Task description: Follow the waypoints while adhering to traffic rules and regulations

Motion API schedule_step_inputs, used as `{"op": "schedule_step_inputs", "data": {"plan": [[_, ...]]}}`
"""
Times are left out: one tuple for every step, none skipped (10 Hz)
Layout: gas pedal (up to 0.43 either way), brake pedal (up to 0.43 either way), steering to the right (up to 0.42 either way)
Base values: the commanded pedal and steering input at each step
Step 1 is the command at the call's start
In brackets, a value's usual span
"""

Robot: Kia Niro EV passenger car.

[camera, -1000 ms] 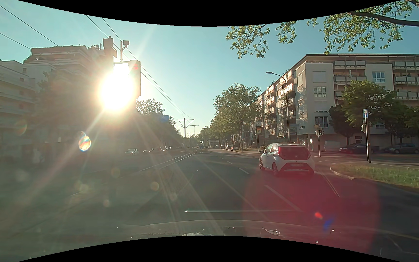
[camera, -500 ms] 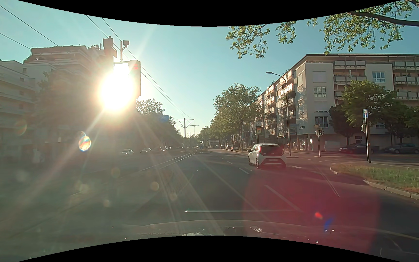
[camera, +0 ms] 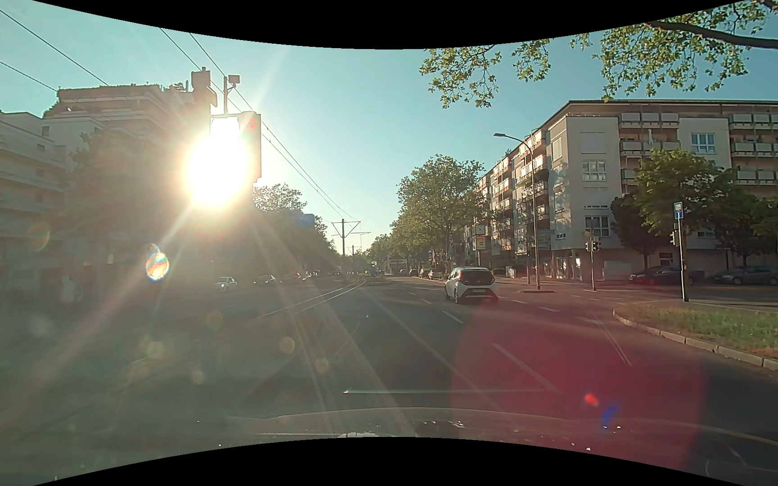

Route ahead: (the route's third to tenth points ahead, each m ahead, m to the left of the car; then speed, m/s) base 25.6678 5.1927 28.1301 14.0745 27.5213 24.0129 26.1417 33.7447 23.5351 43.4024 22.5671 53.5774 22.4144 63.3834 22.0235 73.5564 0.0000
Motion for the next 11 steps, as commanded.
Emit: {"op": "schedule_step_inputs", "data": {"plan": [[0.000, 0.226, 0.001], [0.000, 0.220, 0.001], [0.000, 0.226, 0.001], [0.000, 0.220, 0.001], [0.000, 0.226, 0.001], [0.000, 0.220, 0.000], [0.000, 0.226, 0.000], [0.000, 0.220, 0.000], [0.000, 0.226, 0.000], [0.000, 0.226, 0.000], [0.000, 0.226, 0.000]]}}
